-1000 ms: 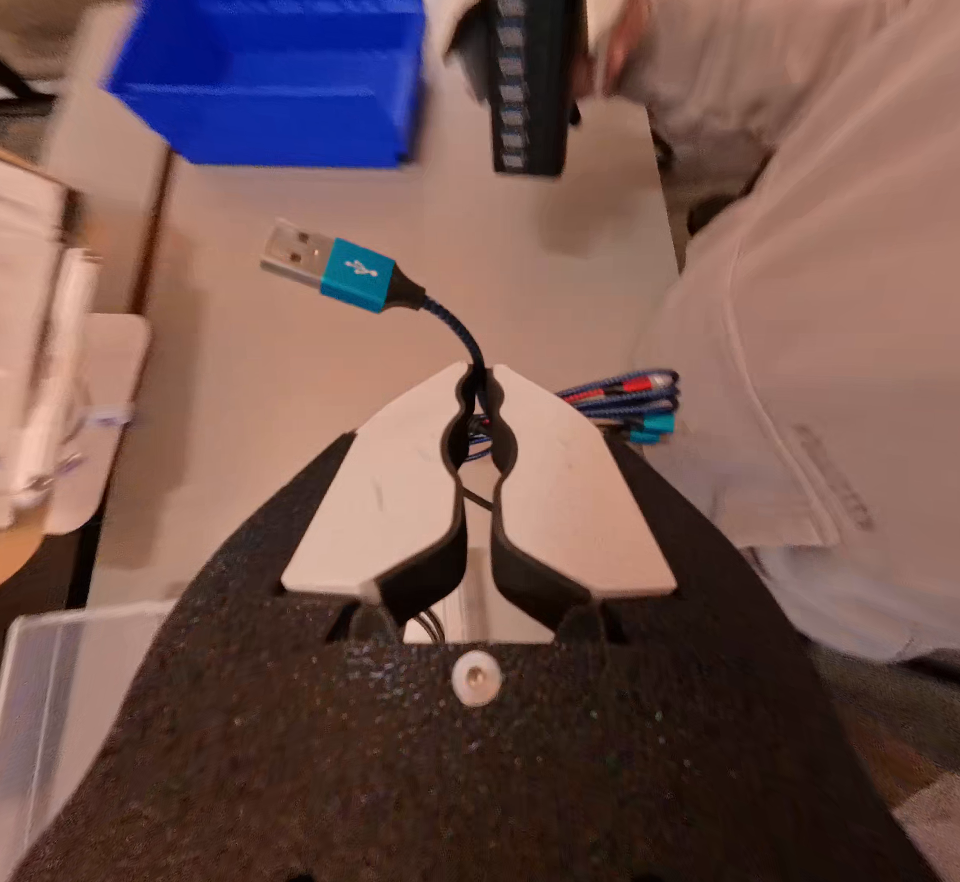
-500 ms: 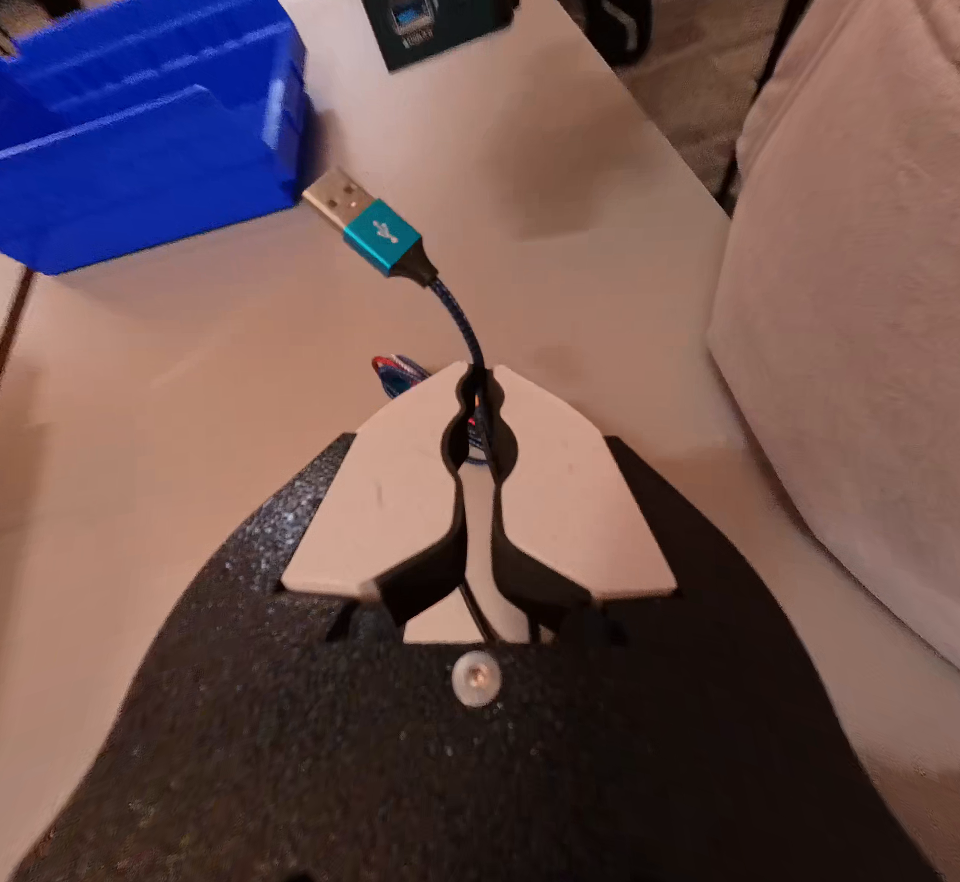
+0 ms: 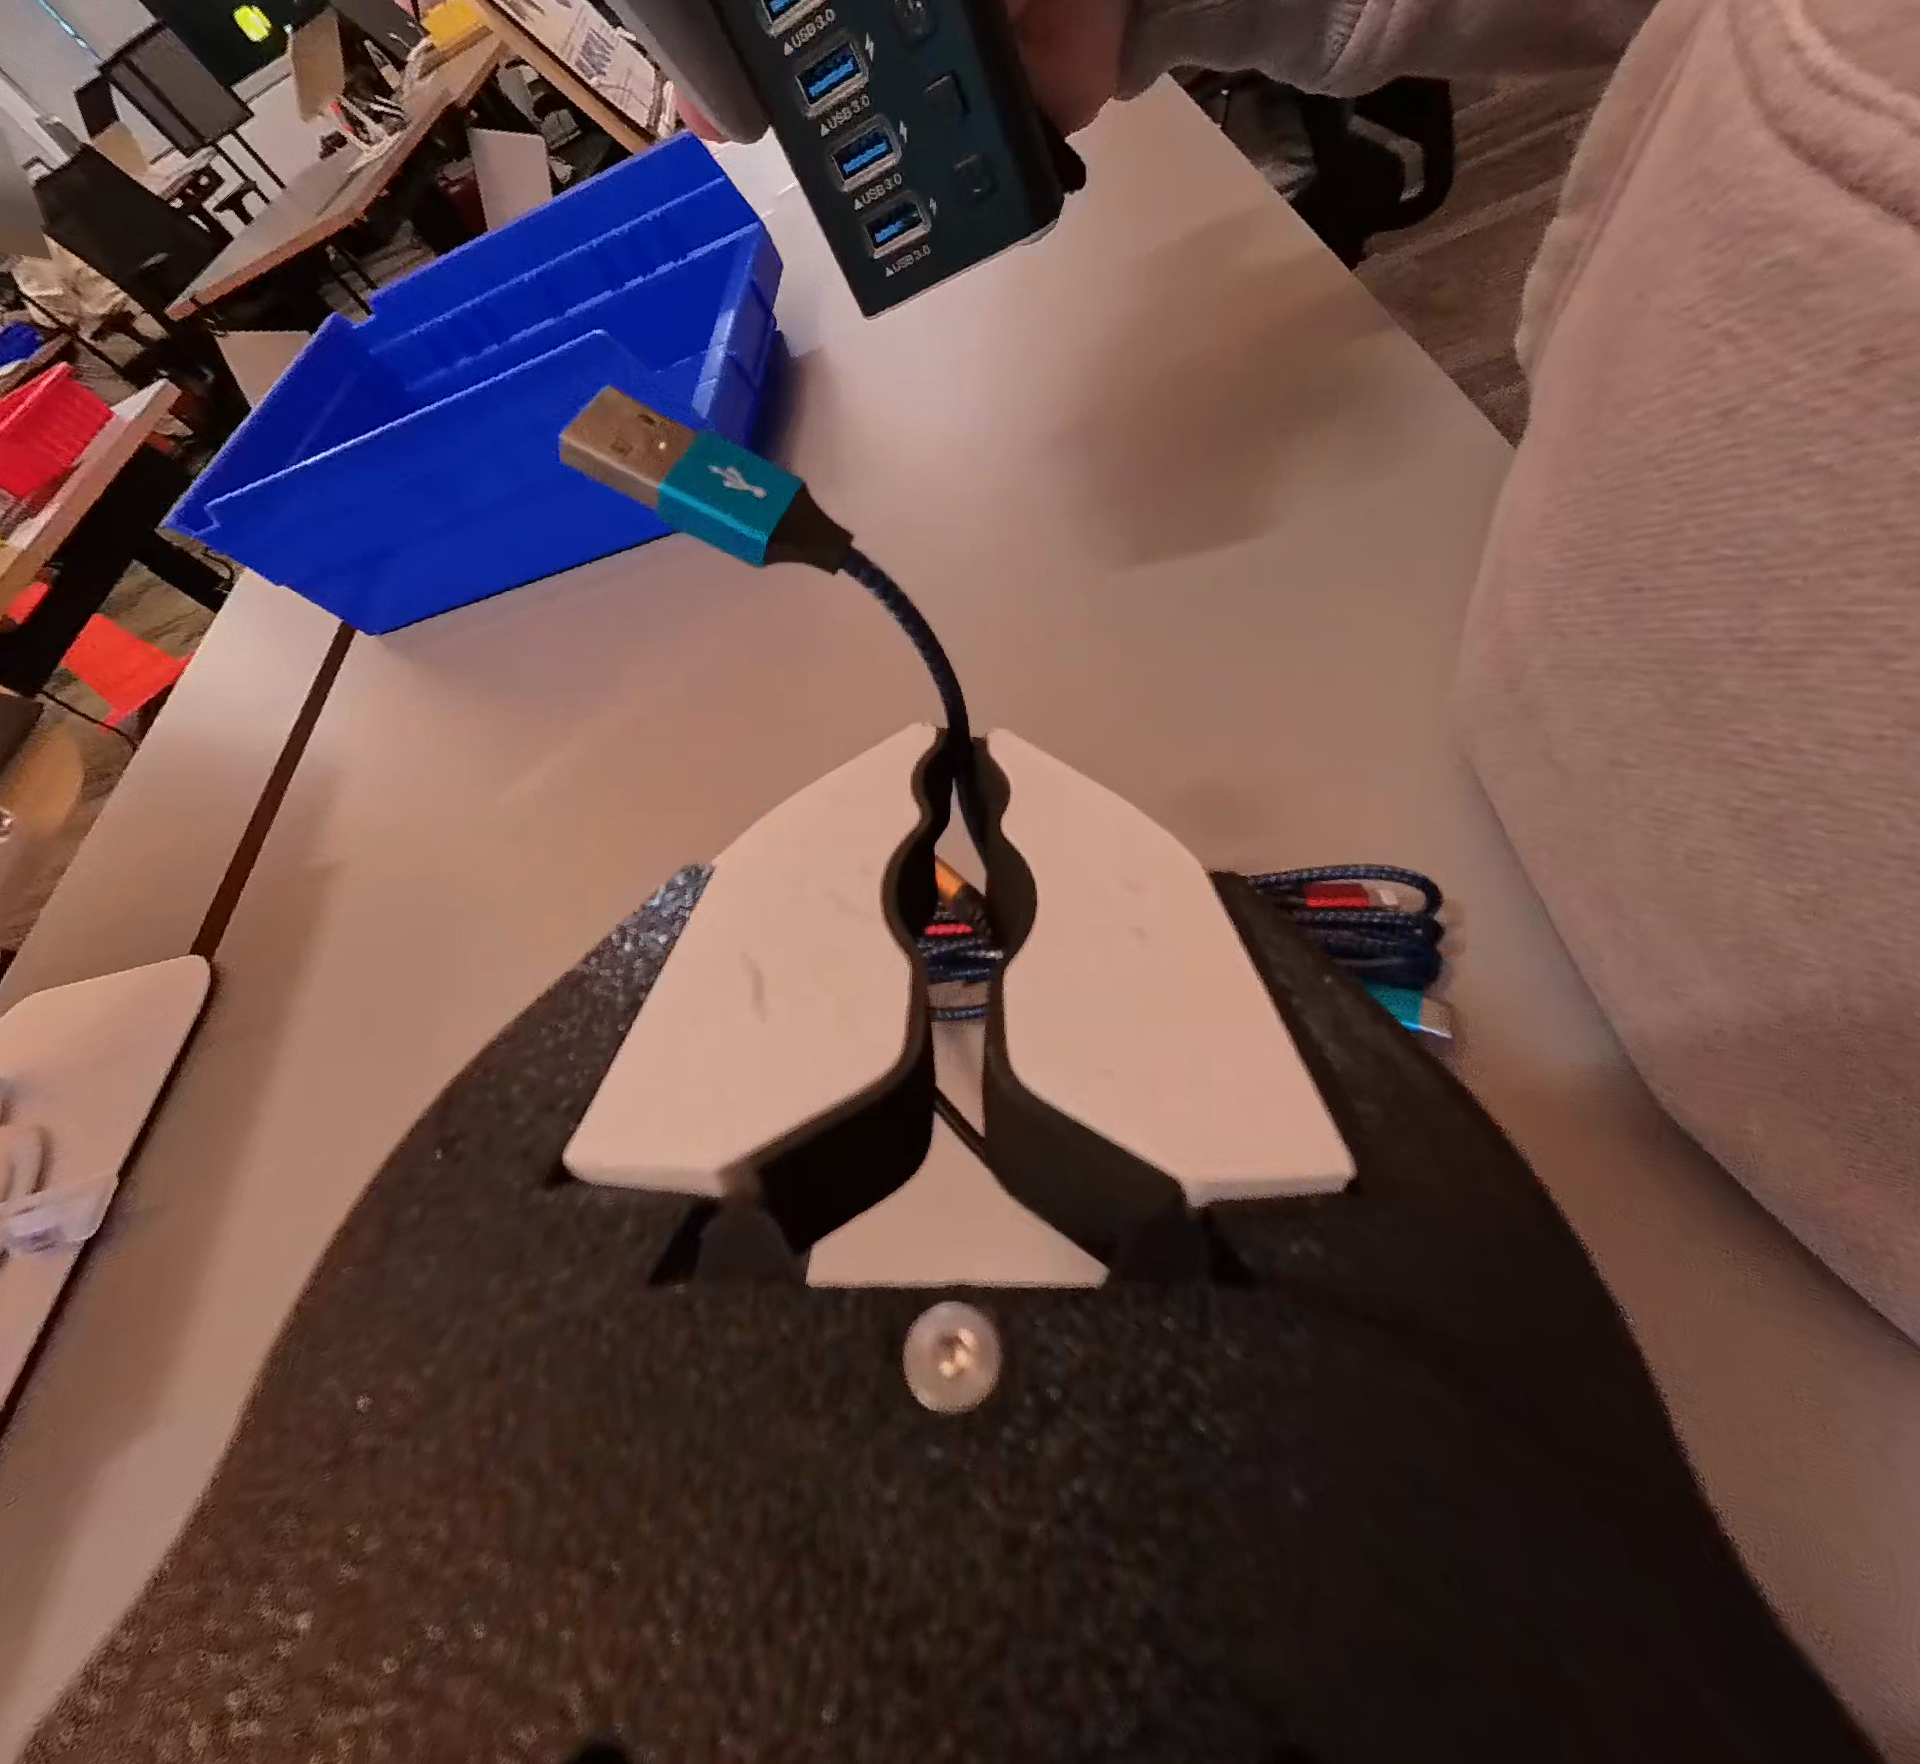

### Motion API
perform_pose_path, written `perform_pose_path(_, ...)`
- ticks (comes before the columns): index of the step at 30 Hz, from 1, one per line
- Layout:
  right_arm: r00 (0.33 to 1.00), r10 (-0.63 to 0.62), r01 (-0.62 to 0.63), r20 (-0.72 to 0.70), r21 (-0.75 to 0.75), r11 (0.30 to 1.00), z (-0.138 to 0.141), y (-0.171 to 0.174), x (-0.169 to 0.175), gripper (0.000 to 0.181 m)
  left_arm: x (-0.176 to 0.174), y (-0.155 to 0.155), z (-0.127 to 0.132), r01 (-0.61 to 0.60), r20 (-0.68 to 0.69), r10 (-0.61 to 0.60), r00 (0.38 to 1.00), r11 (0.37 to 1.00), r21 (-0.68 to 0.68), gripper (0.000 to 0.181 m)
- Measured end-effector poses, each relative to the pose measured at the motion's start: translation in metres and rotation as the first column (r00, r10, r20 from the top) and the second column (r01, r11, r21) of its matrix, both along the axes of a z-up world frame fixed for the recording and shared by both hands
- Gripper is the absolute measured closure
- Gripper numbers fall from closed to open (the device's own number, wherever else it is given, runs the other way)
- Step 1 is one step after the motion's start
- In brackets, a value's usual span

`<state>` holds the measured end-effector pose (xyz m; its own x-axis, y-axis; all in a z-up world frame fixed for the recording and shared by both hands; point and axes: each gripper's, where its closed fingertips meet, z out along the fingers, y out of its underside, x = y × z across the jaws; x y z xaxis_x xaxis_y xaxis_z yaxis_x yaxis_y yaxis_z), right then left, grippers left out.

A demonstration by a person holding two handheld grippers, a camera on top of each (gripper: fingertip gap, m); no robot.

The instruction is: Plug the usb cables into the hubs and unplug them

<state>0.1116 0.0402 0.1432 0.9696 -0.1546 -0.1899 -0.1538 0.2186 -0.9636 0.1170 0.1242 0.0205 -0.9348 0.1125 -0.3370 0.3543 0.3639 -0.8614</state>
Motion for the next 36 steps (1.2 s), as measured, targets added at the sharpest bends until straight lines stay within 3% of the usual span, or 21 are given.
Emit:
perform_pose_path(4,1.0,0.016,-0.016,-0.001,0.008,1.0,0.001,-0.001,-0.002,0.107,-0.001,-0.001,-0.004,-0.004,-0.025,0.005,1.0,1.0,0.013,0.179)
perform_pose_path(7,1.0,0.011,-0.011,-0.002,0.012,1.0,0.001,-0.002,-0.001,0.107,0.007,-0.005,-0.007,-0.1,-0.139,0.103,0.985,0.995,0.03,0.176)
perform_pose_path(11,1.0,0.001,-0.001,0.001,0.038,0.999,0.003,-0.005,0.001,0.107,0.022,-0.015,0.011,-0.267,-0.303,0.238,0.923,0.962,-0.058,0.173)
perform_pose_path(14,1.0,-0.016,0.016,0.008,0.042,0.999,0.003,-0.005,0.004,0.107,0.033,-0.024,0.017,-0.384,-0.406,0.332,0.851,0.922,-0.05,0.172)
perform_pose_path(18,1.0,-0.005,0.005,-0.002,0.081,0.997,0.007,-0.007,0.006,0.107,0.044,-0.026,0.011,-0.463,-0.309,0.449,0.838,0.886,0.031,0.181)
perform_pose_path(22,1.0,0.013,-0.012,-0.009,0.106,0.994,0.007,-0.008,0.003,0.107,0.039,-0.025,0.018,-0.42,-0.274,0.417,0.866,0.906,0.051,0.181)
perform_pose_path(27,0.999,-0.053,0.053,-0.009,0.046,0.998,0.0,-0.012,0.01,0.108,0.029,-0.026,0.001,-0.346,-0.323,0.391,0.862,0.919,0.19,0.181)
perform_pose_path(30,0.995,-0.103,0.103,0.012,0.014,0.995,0.002,-0.023,0.013,0.107,-0.006,-0.052,-0.002,-0.203,-0.356,0.257,0.898,0.962,0.182,0.155)
perform_pose_path(33,0.988,-0.153,0.153,0.027,0.007,0.988,0.006,-0.036,0.016,0.107,-0.035,-0.076,-0.02,-0.074,-0.181,0.126,0.975,0.959,0.273,0.151)
perform_pose_path(36,0.978,-0.203,0.204,0.036,-0.004,0.979,0.005,-0.048,0.014,0.107,-0.055,-0.099,-0.047,0.006,-0.006,-0.004,1.0,0.913,0.407,0.151)
